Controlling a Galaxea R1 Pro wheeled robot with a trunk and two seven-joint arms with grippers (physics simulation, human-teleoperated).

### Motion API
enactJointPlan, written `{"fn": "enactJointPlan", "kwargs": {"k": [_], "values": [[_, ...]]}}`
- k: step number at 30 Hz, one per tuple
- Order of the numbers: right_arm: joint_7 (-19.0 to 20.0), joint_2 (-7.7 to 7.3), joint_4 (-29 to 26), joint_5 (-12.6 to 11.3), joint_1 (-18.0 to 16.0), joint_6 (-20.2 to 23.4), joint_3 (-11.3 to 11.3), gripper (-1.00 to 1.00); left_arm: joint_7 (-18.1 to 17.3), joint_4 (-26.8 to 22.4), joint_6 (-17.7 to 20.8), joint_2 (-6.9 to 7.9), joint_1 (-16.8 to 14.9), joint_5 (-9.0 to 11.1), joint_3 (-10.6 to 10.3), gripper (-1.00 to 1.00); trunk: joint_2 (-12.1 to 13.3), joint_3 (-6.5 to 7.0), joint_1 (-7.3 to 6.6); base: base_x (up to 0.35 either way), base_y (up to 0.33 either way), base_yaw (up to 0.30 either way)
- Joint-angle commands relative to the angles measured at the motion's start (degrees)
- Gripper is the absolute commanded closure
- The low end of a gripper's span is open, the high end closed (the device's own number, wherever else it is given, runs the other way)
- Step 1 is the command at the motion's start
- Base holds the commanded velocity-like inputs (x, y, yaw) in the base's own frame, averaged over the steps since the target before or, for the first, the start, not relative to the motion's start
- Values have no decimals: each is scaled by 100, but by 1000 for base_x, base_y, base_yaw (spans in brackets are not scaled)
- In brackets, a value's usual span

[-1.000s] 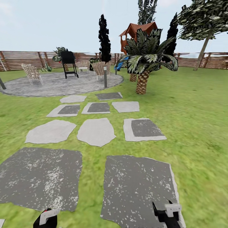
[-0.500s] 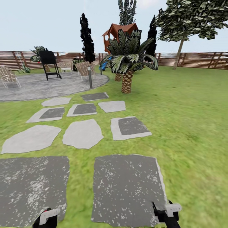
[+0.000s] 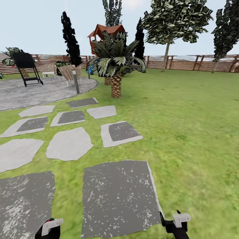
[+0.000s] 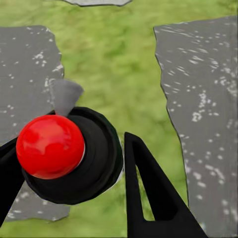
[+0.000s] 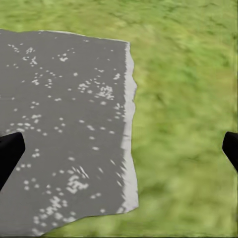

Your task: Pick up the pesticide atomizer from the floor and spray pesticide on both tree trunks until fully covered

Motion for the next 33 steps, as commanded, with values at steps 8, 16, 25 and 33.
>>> {"fn": "enactJointPlan", "kwargs": {"k": [8, 16, 25, 33], "values": [[-2, 0, 6, 30, -4, -14, -5, -100, 5, 0, -18, 3, -2, 43, -22, 100, -2, -5, -1, 0, -269, -300], [-2, 0, 6, 29, -4, -14, -5, -100, 5, 0, -18, 3, -2, 46, -22, 100, -2, -5, -1, 83, -269, -300], [-2, 0, 6, 30, -4, -14, -5, -100, 5, 0, -18, 3, -3, 39, -26, 100, -2, -5, -1, 205, -219, -300], [-2, 0, 6, 29, -5, -14, -5, -100, 5, 0, -18, 3, -2, 39, -26, 100, -2, -5, -1, 215, -202, -300]]}}
